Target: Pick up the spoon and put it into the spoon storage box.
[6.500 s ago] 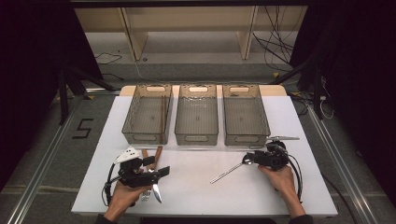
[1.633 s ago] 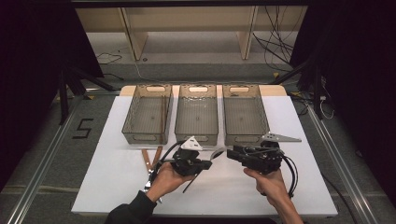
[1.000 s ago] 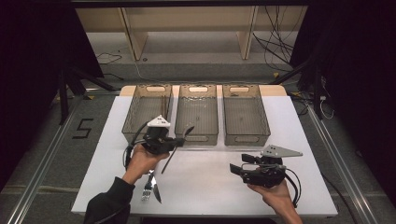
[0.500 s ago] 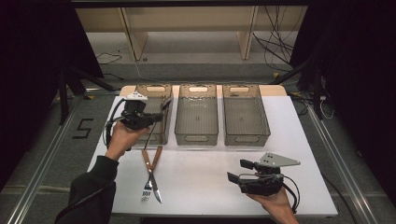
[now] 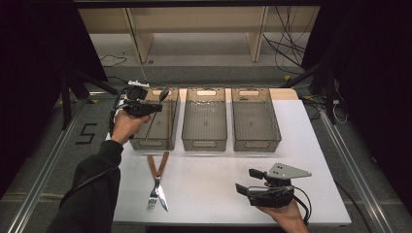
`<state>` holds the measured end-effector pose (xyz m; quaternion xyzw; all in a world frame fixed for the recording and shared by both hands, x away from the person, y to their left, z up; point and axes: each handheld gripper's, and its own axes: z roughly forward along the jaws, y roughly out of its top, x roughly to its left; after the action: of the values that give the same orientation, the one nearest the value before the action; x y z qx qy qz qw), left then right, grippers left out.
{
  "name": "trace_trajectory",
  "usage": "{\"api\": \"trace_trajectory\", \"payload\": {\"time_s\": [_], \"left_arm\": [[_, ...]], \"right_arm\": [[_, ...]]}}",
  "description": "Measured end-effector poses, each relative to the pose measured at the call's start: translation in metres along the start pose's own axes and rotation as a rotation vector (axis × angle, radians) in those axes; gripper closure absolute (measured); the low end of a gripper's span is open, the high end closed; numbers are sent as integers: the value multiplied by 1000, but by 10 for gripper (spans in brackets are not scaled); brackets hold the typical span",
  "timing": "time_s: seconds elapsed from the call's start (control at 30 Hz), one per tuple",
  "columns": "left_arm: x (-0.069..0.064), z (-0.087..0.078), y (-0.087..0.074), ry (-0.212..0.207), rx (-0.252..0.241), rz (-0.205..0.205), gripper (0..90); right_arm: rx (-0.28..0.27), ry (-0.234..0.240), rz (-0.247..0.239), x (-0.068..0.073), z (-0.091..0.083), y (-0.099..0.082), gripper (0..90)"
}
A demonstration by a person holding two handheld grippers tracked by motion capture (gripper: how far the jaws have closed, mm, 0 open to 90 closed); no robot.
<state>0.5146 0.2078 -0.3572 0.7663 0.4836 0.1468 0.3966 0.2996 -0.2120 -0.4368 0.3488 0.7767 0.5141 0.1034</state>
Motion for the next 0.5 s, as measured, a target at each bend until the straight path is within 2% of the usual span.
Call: {"api": "trace_trajectory", "payload": {"time_s": [0.17, 0.33, 0.5], "left_arm": [[13, 8, 6, 34, 3, -18, 891], [22, 16, 4, 64, 7, -35, 891], [23, 20, 3, 55, 17, -54, 891]], "right_arm": [[-5, -3, -2, -1, 0, -1, 273], [-5, -2, -3, -1, 0, -1, 273], [-3, -2, -4, -1, 1, -2, 275]]}}
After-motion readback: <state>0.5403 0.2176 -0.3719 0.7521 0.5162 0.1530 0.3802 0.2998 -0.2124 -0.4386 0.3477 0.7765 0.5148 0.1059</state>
